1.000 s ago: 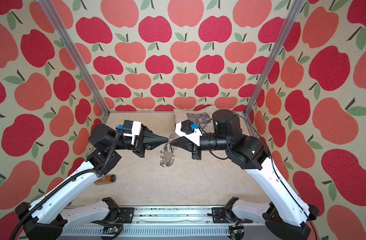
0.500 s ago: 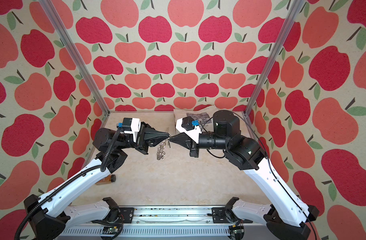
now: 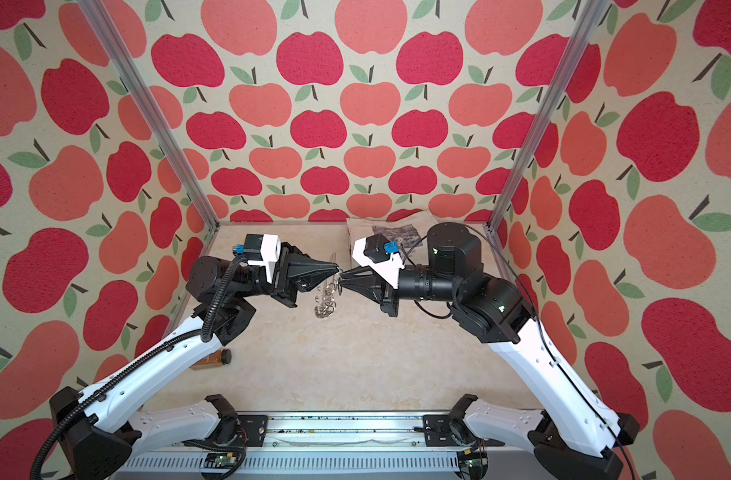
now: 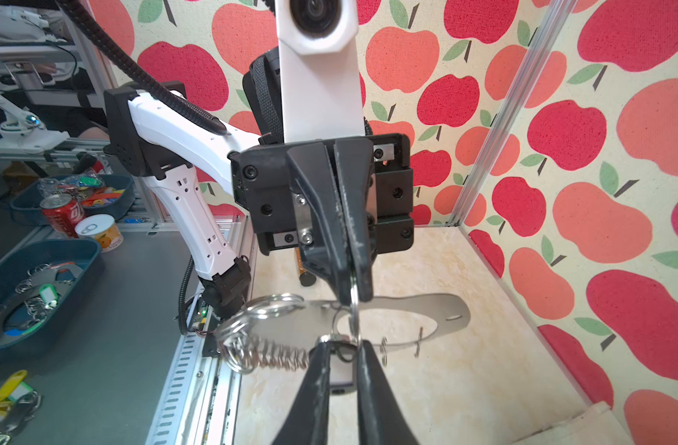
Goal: Put the keys on the keyring
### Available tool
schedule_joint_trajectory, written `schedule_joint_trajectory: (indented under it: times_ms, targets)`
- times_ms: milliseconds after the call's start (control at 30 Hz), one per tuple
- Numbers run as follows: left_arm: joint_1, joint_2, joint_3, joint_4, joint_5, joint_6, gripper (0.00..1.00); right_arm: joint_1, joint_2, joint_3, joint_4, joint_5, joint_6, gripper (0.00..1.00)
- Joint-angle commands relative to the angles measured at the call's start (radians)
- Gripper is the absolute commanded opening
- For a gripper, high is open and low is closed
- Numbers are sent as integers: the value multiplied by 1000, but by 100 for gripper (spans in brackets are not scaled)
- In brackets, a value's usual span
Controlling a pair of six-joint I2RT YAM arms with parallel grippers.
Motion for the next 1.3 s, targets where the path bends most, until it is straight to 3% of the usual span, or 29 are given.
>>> schedule_joint_trajectory:
  times_ms: [0,333,667,1267]
  targets:
    - [1,-29,21,16,-20,24,0,-6,-29,11,-55,25,-5,24]
    - [1,-28,16,38,-9,6,0,-12,-50,27,-16,46,-10,30]
    - [-2,-14,19,54,-3,-6,0,-13,-16,29,57,-38,38,19]
    - [-3,-13,22,59,5,-5,0,-13,17,19,107,-74,75,15]
